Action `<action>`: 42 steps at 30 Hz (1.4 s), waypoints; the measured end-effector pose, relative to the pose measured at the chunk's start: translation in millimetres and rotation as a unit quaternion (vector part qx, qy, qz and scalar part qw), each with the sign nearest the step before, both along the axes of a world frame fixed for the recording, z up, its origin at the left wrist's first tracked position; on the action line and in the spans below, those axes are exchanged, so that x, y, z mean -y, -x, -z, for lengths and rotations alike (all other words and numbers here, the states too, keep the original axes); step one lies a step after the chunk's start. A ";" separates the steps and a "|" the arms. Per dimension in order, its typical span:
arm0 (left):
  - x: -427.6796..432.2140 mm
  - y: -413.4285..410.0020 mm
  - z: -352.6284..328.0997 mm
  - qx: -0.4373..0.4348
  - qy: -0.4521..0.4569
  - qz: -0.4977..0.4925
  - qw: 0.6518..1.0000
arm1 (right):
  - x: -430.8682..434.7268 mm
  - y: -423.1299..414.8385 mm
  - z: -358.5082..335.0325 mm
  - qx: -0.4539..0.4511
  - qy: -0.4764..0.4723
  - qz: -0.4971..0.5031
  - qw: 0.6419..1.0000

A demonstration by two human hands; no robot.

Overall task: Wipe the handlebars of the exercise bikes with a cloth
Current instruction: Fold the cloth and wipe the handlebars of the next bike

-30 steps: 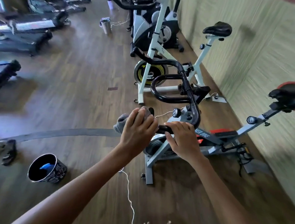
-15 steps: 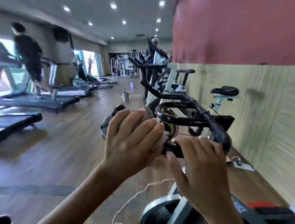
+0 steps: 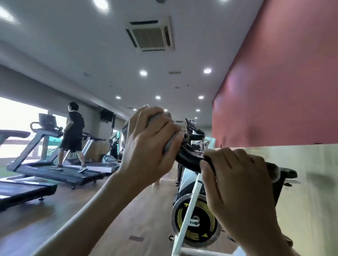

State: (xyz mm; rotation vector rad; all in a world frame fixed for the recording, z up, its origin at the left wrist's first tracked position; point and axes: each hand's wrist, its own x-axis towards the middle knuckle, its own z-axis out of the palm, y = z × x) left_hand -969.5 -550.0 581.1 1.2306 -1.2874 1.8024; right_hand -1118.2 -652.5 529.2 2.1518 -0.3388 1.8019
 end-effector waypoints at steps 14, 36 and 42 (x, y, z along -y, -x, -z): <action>9.4 1.2 15.8 0.063 -0.042 -0.018 0.997 | 11.2 3.8 2.4 -0.006 0.033 -0.019 0.999; 62.7 17.3 27.6 -0.110 0.224 0.258 0.934 | 40.4 14.7 -1.8 0.090 -0.032 -0.133 0.987; 89.4 56.6 49.5 -0.236 0.236 0.337 0.881 | 41.5 12.1 0.1 0.099 -0.025 -0.124 0.987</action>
